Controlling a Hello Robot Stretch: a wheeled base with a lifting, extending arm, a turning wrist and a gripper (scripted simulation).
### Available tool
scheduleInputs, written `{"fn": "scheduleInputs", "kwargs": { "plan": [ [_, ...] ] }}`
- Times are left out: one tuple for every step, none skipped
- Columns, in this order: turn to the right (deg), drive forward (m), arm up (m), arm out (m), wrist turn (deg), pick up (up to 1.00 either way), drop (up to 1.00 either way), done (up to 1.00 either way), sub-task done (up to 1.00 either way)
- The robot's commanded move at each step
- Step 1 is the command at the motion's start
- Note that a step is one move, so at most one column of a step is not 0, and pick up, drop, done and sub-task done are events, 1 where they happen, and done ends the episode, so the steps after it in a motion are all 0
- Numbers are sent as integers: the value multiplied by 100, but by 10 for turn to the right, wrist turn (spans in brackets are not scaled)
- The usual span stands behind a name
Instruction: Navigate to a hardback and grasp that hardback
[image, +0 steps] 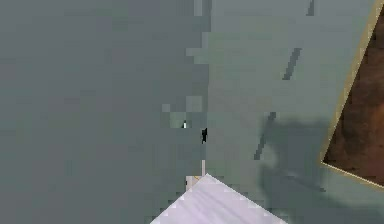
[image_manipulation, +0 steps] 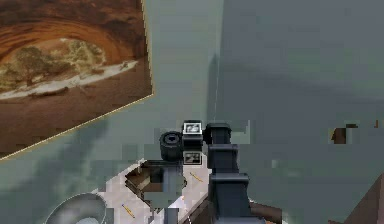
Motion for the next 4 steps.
{"fn": "scheduleInputs", "kwargs": {
  "plan": [
    [0, 0, 0, 0, 450, 0, 0, 0, 0],
    [0, 0, 0, 0, 450, 0, 0, 0, 0],
    [0, 0, 0, 0, 450, 0, 0, 0, 0],
    [0, 0, 0, 0, 120, 0, 0, 0, 0]
  ]
}}
